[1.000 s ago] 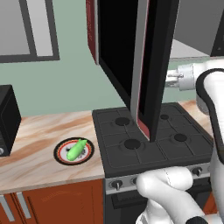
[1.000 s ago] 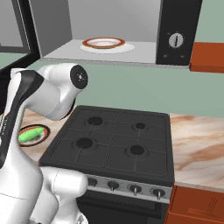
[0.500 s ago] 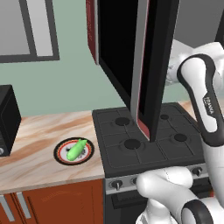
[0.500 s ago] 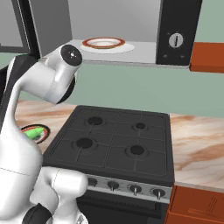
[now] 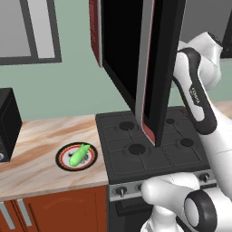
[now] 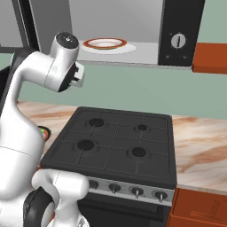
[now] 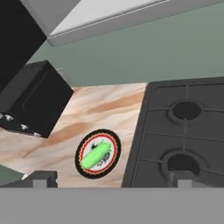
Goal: Pick the corn from the counter and place it in the microwave. Then turn on the microwave.
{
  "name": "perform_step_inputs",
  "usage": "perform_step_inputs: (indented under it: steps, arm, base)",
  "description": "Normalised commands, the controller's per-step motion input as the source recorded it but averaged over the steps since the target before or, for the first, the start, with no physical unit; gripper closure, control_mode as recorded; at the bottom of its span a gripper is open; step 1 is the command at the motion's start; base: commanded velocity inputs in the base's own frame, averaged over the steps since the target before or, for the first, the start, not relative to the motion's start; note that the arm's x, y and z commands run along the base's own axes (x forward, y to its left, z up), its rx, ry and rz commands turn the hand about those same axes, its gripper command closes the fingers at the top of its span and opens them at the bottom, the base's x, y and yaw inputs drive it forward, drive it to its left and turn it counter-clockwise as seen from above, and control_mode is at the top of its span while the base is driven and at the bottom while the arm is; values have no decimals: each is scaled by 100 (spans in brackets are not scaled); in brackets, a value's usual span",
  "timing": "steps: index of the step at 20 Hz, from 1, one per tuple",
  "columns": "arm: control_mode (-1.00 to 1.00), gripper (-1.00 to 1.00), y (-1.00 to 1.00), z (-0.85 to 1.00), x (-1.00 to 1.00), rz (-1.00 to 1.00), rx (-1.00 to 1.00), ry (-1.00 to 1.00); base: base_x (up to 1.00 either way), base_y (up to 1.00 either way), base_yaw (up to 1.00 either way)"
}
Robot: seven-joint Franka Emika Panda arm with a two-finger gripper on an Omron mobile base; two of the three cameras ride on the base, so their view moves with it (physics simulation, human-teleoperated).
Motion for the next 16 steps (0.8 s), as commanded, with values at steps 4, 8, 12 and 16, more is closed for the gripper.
perform_step_inputs:
  steps: [4, 8, 12, 16]
  arm:
    - [-100, -100, -16, -19, 28, -13, -16, 13]
    - [-100, -100, -19, -18, 26, -11, -15, 15]
    - [-100, -100, -20, -22, 26, -10, -15, 13]
    - [-100, -100, -21, -27, 22, -10, -14, 8]
  base:
    - [0, 0, 0]
    - [0, 0, 0]
    - [0, 0, 0]
    - [0, 0, 0]
